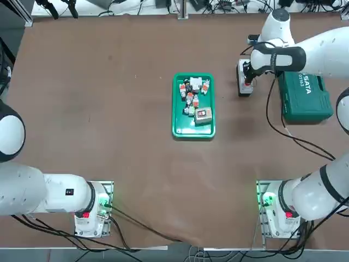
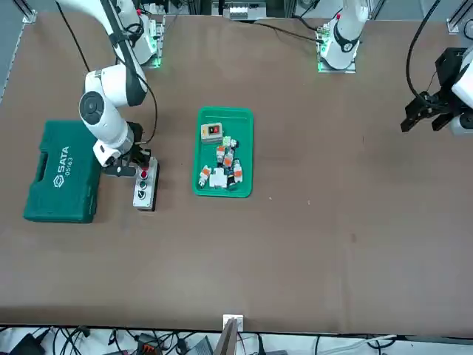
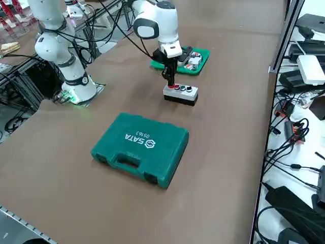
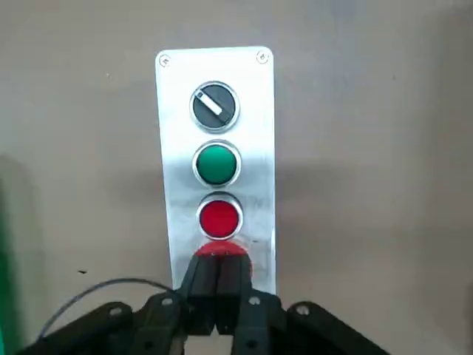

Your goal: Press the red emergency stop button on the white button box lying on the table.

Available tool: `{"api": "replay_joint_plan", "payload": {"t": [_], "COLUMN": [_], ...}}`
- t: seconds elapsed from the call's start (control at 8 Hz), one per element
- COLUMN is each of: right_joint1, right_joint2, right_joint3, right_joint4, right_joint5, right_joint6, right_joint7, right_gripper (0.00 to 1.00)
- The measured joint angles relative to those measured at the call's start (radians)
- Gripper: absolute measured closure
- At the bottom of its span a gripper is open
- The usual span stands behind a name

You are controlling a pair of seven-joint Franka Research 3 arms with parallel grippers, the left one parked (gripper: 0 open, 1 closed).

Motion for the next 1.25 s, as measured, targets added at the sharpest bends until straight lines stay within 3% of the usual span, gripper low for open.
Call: {"api": "replay_joint_plan", "payload": {"t": [0.38, 0.5, 0.88, 1.12, 1.25], "right_joint1": [-0.001, -0.002, -0.024, -0.067, -0.084], "right_joint2": [-0.008, -0.028, -0.160, -0.187, -0.185], "right_joint3": [-0.001, -0.004, -0.016, -0.020, -0.021], "right_joint4": [0.001, 0.013, 0.209, 0.417, 0.483], "right_joint5": [0.000, 0.000, 0.000, 0.000, -0.002], "right_joint6": [-0.013, -0.070, -0.458, -0.705, -0.744], "right_joint7": [0.001, 0.001, 0.000, -0.009, -0.020], "right_gripper": [0.99, 0.99, 0.97, 0.64, 0.44]}}
